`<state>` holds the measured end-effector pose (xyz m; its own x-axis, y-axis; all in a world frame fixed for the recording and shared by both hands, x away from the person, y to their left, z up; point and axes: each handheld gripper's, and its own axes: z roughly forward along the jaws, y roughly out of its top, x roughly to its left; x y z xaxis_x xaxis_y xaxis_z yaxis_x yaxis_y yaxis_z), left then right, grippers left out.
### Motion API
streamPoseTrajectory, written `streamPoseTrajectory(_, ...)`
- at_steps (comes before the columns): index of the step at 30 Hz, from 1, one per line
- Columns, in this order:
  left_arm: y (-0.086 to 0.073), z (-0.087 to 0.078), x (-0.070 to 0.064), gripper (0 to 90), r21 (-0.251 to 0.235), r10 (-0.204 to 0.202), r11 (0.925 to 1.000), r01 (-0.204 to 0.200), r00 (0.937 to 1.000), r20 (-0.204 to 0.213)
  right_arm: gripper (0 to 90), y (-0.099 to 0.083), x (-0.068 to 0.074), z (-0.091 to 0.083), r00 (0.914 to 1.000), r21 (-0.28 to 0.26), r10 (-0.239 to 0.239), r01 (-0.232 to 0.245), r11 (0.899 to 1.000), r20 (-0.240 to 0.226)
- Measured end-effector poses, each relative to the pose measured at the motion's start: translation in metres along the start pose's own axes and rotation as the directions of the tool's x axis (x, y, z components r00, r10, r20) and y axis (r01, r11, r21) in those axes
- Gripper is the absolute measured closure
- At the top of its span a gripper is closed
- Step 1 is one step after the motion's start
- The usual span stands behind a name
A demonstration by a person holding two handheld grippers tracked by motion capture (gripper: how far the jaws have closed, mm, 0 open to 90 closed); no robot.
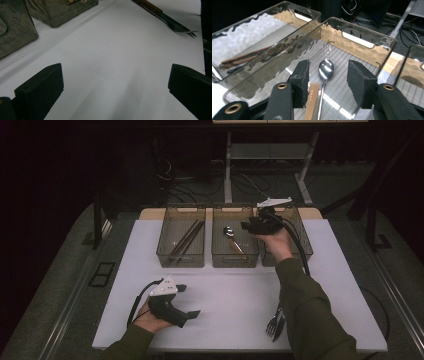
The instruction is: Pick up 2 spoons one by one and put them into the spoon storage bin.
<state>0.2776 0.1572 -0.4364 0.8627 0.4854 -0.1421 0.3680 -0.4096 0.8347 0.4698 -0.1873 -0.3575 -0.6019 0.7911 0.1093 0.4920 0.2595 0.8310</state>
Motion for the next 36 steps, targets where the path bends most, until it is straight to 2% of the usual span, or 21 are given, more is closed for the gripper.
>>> streamPoseTrajectory(9, -0.002, -0.002, 0.003, 0.0, -0.004, -0.014, 0.9999, 0.014, 0.9999, -0.004, 51.1, -0.011, -0.004, -0.028, 0.9988, -0.027, 0.003, -0.004, 1.0, -0.048)
streamPoseTrajectory(13, -0.003, -0.003, 0.006, 0.0, -0.01, -0.029, 0.9995, 0.029, 0.9996, -0.008, 53.0, -0.021, -0.005, -0.041, 0.9972, -0.021, -0.001, -0.001, 1.0, -0.075)
streamPoseTrajectory(17, -0.003, -0.002, 0.005, 0.0, -0.007, -0.025, 0.9997, 0.025, 0.9997, -0.008, 60.5, -0.032, -0.003, -0.053, 0.9939, -0.001, -0.014, 0.014, 1.0, -0.11)
streamPoseTrajectory(23, -0.002, -0.001, 0.006, 0.0, -0.004, -0.024, 0.9997, 0.024, 0.9997, -0.008, 72.4, -0.052, 0.002, -0.068, 0.9902, 0.033, -0.045, 0.049, 0.998, -0.132)
streamPoseTrajectory(28, -0.001, -0.001, 0.006, 0.0, -0.004, -0.023, 0.9997, 0.023, 0.9997, -0.009, 74.3, -0.066, 0.004, -0.079, 0.9876, 0.056, -0.058, 0.067, 0.996, -0.145)
streamPoseTrajectory(36, -0.001, 0.0, 0.005, 0.0, -0.002, -0.024, 0.9997, 0.024, 0.9997, -0.011, 84.5, -0.083, 0.006, -0.092, 0.9816, 0.075, -0.094, 0.108, 0.991, -0.166)
